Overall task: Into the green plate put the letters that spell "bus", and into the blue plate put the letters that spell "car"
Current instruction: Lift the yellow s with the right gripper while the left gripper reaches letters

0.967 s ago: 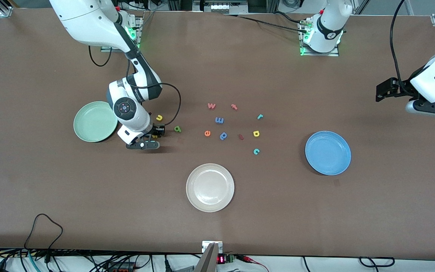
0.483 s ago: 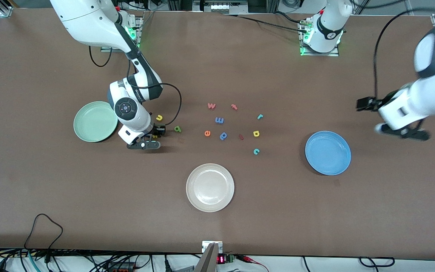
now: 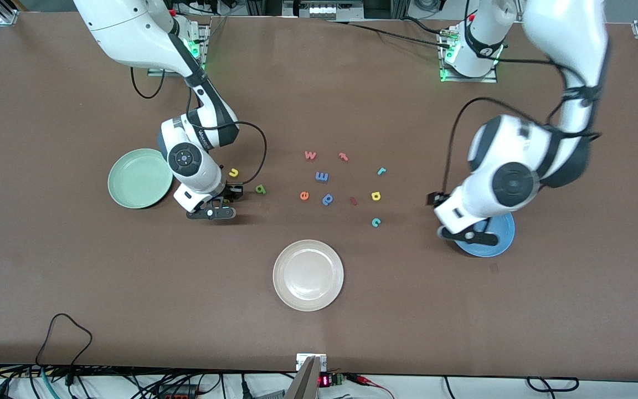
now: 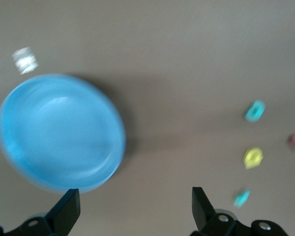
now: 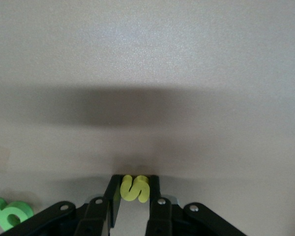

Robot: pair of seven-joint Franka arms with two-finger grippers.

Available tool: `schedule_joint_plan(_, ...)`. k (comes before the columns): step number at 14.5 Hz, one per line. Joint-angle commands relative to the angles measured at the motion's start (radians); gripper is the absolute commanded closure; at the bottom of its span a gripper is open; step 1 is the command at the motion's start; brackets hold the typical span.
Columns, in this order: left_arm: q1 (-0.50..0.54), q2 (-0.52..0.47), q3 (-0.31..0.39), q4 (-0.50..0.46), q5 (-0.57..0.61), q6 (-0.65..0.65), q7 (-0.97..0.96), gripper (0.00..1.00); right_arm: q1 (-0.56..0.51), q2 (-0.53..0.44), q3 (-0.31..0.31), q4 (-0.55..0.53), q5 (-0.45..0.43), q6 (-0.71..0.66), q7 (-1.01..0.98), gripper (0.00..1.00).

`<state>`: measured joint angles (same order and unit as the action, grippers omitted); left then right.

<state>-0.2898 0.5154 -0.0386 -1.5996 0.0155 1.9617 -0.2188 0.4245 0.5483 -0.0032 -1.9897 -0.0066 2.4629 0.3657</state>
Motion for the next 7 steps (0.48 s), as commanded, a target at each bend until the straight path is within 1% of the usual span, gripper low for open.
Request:
schedule_joint_plan(1, -0.075, 0.084, 0.012, 0.033, -0.014, 0.153, -0.126, 0.00, -0.003, 0.009, -0.008, 0.008, -0.004, -0.009, -0.011, 0.93)
schedule_joint_plan(3, -0.142, 0.132, 0.012, 0.036, -0.002, 0.210, -0.163, 0.00, -0.001, 0.007, -0.009, 0.009, -0.003, -0.009, -0.014, 0.98)
schedule_joint_plan(5, -0.167, 0.187, 0.011, 0.036, -0.008, 0.297, -0.157, 0.00, -0.010, -0.008, -0.014, 0.008, -0.004, -0.012, -0.021, 0.99)
schedule_joint_plan(7, -0.180, 0.222, 0.012, 0.036, 0.001, 0.332, -0.142, 0.00, -0.021, -0.051, -0.015, 0.008, -0.004, -0.071, -0.024, 1.00)
